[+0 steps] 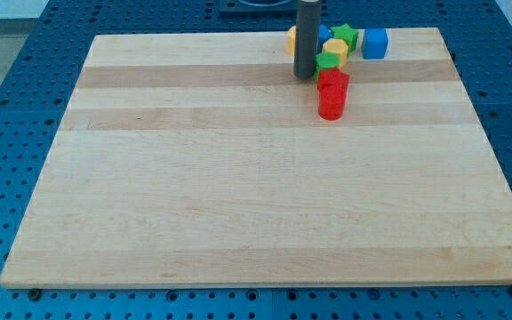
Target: Nudge the green circle a bit to the right side
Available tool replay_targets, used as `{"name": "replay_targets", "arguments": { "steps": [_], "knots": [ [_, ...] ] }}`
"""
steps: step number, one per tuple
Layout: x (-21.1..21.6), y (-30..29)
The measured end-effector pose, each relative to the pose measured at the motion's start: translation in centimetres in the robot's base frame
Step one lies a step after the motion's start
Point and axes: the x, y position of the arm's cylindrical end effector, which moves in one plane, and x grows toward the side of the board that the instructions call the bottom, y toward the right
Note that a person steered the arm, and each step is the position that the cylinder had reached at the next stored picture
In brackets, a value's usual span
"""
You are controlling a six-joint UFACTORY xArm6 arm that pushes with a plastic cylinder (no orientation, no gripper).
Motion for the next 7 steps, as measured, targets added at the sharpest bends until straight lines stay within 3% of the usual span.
{"name": "replay_targets", "arguments": {
  "steps": [5, 7],
  "knots": [
    [4.1, 0.0],
    [10.3, 0.1]
  ]
}}
